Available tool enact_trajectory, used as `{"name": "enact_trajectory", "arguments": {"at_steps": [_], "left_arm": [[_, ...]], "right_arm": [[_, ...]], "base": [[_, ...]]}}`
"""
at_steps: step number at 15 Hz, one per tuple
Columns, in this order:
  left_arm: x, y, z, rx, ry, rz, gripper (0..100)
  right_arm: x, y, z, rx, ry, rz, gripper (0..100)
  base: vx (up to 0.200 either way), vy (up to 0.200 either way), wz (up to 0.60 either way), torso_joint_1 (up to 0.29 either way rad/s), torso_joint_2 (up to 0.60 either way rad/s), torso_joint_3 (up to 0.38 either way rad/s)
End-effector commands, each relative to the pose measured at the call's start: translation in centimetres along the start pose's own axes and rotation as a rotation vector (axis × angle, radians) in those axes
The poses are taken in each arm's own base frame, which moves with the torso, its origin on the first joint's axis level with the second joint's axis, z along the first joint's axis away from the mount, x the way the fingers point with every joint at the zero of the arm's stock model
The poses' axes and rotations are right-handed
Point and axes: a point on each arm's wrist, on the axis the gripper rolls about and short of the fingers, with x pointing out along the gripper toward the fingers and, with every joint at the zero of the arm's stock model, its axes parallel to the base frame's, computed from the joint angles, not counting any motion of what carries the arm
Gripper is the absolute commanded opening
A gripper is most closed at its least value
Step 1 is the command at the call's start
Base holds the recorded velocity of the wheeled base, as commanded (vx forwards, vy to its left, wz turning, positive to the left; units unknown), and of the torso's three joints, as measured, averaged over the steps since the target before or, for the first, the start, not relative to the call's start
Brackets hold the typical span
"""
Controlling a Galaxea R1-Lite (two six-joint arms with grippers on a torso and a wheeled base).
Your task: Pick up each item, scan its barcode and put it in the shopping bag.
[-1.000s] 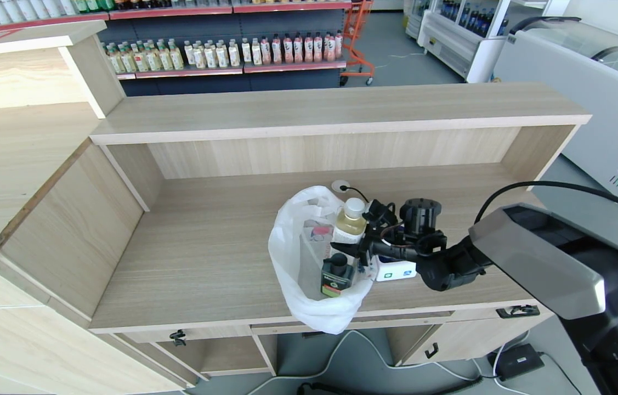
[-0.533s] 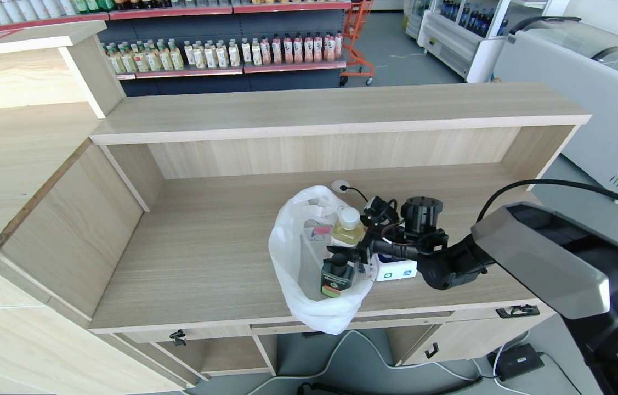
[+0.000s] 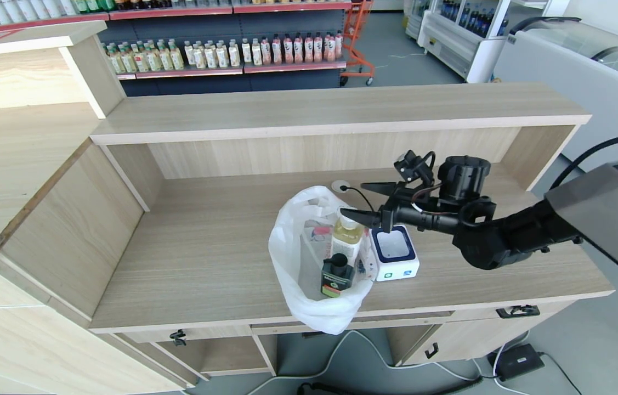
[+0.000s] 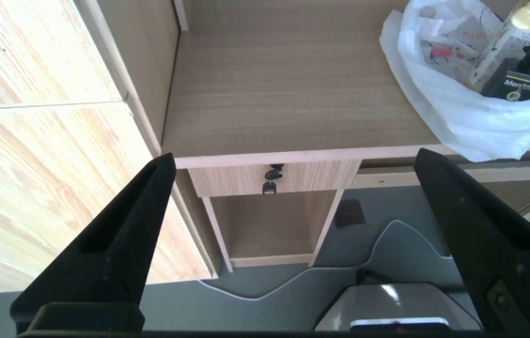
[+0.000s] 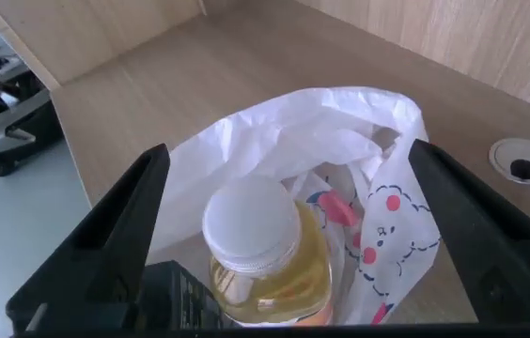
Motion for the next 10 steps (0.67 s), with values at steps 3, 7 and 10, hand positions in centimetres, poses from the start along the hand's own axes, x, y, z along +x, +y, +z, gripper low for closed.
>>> {"name": "enact_trajectory", "arguments": {"at_steps": [3,7,10], "left_arm": [[0.0,0.0,0.0,0.0,0.0,-0.001,100],[0.0,0.0,0.0,0.0,0.0,-0.001,100],[0.0,0.0,0.0,0.0,0.0,-0.001,100]], "right_arm": [[-12.3,4.3,7.1,-0.092,0.011,-0.176,100],[-19.2,4.2,9.8,-0.163,0.136,-0.369,100],[-21.7,4.5,11.1,-0.19,0.14,-0.442,100]], "base": [[0.0,0.0,0.0,0.0,0.0,0.0],[0.0,0.0,0.0,0.0,0.0,0.0],[0.0,0.0,-0.6,-0.004,0.0,0.004]]}}
